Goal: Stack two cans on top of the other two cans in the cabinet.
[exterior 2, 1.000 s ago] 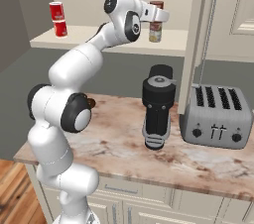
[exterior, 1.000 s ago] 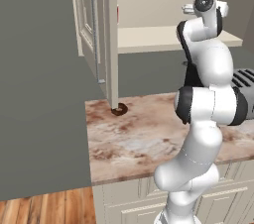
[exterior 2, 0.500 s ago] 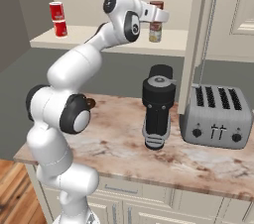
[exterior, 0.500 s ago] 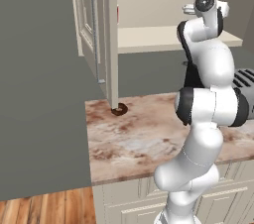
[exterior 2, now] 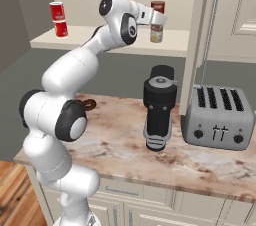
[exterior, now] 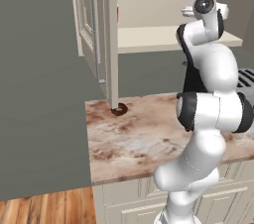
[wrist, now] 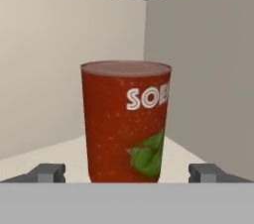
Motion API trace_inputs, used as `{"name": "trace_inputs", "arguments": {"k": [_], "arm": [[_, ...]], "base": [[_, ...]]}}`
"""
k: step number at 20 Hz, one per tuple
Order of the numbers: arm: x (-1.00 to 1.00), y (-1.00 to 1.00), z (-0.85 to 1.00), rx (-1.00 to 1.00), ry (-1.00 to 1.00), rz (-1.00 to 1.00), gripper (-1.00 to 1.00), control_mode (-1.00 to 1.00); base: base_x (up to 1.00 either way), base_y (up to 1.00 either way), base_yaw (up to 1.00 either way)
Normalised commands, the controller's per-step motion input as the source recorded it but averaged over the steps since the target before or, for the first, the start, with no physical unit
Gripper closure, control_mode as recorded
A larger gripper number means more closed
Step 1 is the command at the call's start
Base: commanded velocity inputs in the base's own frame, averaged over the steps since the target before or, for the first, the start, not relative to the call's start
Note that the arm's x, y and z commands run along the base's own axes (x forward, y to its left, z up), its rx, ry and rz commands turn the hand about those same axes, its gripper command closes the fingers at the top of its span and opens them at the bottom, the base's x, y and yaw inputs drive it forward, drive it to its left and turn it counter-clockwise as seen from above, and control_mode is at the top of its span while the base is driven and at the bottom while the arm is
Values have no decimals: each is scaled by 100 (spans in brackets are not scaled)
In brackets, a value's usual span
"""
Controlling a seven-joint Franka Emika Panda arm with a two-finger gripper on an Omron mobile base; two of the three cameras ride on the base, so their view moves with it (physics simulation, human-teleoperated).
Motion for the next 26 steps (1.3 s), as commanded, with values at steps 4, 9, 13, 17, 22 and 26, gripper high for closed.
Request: {"name": "trace_inputs", "arguments": {"k": [4, 9, 13, 17, 22, 26], "arm": [[-38, 28, -7, 0, 0, 1, -100, -100], [-51, 27, -2, 0, 0, 10, -100, -100], [-58, 28, 0, 0, 0, 17, -100, -100], [-60, 27, 0, 0, 2, 19, -100, -100], [-63, 28, 0, 2, 3, 19, -100, -100], [-66, 34, 0, 0, 0, 14, -100, -100]], "base": [[0, 0, 0], [0, 0, 0], [0, 0, 0], [0, 0, 0], [0, 0, 0], [0, 0, 0]]}}
